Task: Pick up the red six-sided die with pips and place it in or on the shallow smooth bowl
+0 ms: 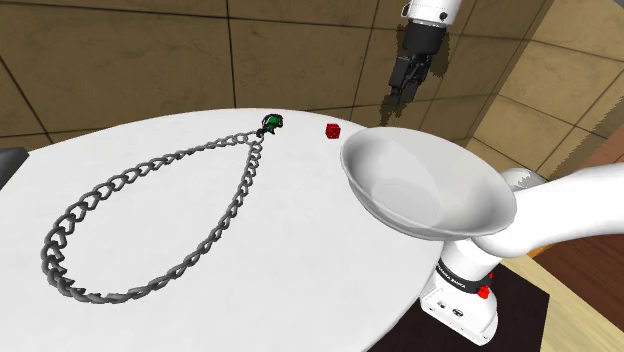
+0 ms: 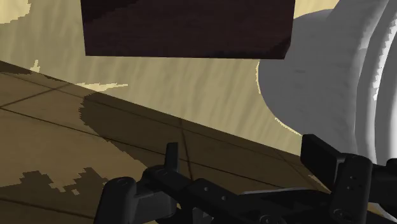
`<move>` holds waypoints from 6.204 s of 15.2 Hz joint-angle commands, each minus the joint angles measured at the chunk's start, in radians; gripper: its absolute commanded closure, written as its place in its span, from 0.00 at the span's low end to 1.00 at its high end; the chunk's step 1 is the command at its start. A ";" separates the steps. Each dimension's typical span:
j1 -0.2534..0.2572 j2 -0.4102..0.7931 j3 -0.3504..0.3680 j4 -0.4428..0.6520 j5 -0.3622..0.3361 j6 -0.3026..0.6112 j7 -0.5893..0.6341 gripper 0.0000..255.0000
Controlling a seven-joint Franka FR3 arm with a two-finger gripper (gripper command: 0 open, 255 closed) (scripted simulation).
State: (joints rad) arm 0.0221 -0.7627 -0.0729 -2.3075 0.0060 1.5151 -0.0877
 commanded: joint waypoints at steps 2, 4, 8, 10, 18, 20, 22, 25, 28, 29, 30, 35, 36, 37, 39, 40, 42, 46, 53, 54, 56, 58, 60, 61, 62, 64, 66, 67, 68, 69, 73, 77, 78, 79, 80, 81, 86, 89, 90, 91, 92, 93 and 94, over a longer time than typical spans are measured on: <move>0.015 0.008 0.019 0.011 0.010 -0.001 0.004 0.00; 0.043 0.026 0.056 0.034 0.030 -0.002 0.012 0.00; 0.097 0.065 0.129 0.086 0.066 -0.006 0.029 0.00; 0.123 0.087 0.165 0.114 0.081 -0.008 0.037 0.00; 0.214 0.188 0.312 0.247 0.125 -0.020 0.071 0.00; 0.234 0.216 0.349 0.285 0.131 -0.023 0.080 0.00; 0.242 0.222 0.363 0.281 0.134 -0.012 0.083 0.00; 0.244 0.209 0.365 0.230 0.138 0.026 0.080 0.00; 0.247 0.199 0.368 0.181 0.142 0.065 0.078 0.00; 0.247 0.197 0.369 0.172 0.143 0.072 0.077 0.00; 0.247 0.197 0.369 0.172 0.143 0.072 0.077 0.00; 0.247 0.197 0.369 0.172 0.143 0.072 0.077 0.00; 0.247 0.197 0.369 0.173 0.143 0.072 0.077 0.00; 0.247 0.197 0.369 0.173 0.143 0.072 0.077 1.00; 0.247 0.197 0.369 0.173 0.143 0.072 0.077 1.00; 0.247 0.197 0.369 0.173 0.143 0.072 0.077 1.00; 0.247 0.197 0.369 0.173 0.143 0.072 0.077 1.00; 0.247 0.197 0.369 0.173 0.143 0.072 0.077 1.00; 0.241 0.223 0.362 0.288 0.134 -0.018 0.083 1.00; 0.241 0.228 0.362 0.305 0.132 -0.030 0.084 1.00; 0.239 0.238 0.361 0.341 0.130 -0.056 0.086 1.00; 0.237 0.249 0.360 0.377 0.127 -0.082 0.088 1.00; 0.235 0.260 0.359 0.415 0.124 -0.108 0.090 1.00; 0.235 0.267 0.359 0.434 0.123 -0.121 0.091 1.00; 0.234 0.273 0.359 0.453 0.122 -0.134 0.092 1.00; 0.232 0.286 0.359 0.493 0.119 -0.160 0.095 1.00; 0.230 0.301 0.359 0.534 0.116 -0.187 0.098 1.00; 0.229 0.309 0.360 0.555 0.115 -0.201 0.100 1.00; 0.228 0.316 0.360 0.576 0.113 -0.214 0.101 1.00; 0.228 0.325 0.361 0.598 0.112 -0.228 0.103 1.00; 0.232 0.322 0.370 0.638 0.118 -0.268 0.123 1.00; 0.257 0.241 0.407 0.600 0.161 -0.302 0.188 1.00; 0.263 0.223 0.416 0.593 0.172 -0.312 0.206 1.00; 0.269 0.205 0.427 0.588 0.184 -0.321 0.224 1.00; 0.275 0.189 0.437 0.584 0.196 -0.331 0.242 1.00; 0.281 0.173 0.448 0.582 0.208 -0.341 0.261 1.00; 0.307 0.104 0.509 0.586 0.277 -0.393 0.365 1.00; 0.313 0.073 0.508 0.520 0.283 -0.357 0.356 1.00; 0.315 0.064 0.508 0.498 0.285 -0.345 0.353 1.00; 0.317 0.054 0.508 0.477 0.287 -0.333 0.350 1.00; 0.319 0.045 0.508 0.456 0.289 -0.321 0.348 1.00; 0.321 0.036 0.509 0.436 0.291 -0.310 0.345 1.00; 0.323 0.027 0.510 0.415 0.294 -0.298 0.343 1.00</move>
State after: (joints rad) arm 0.3429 -0.7261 0.4366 -1.8707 0.2974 1.2049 0.2579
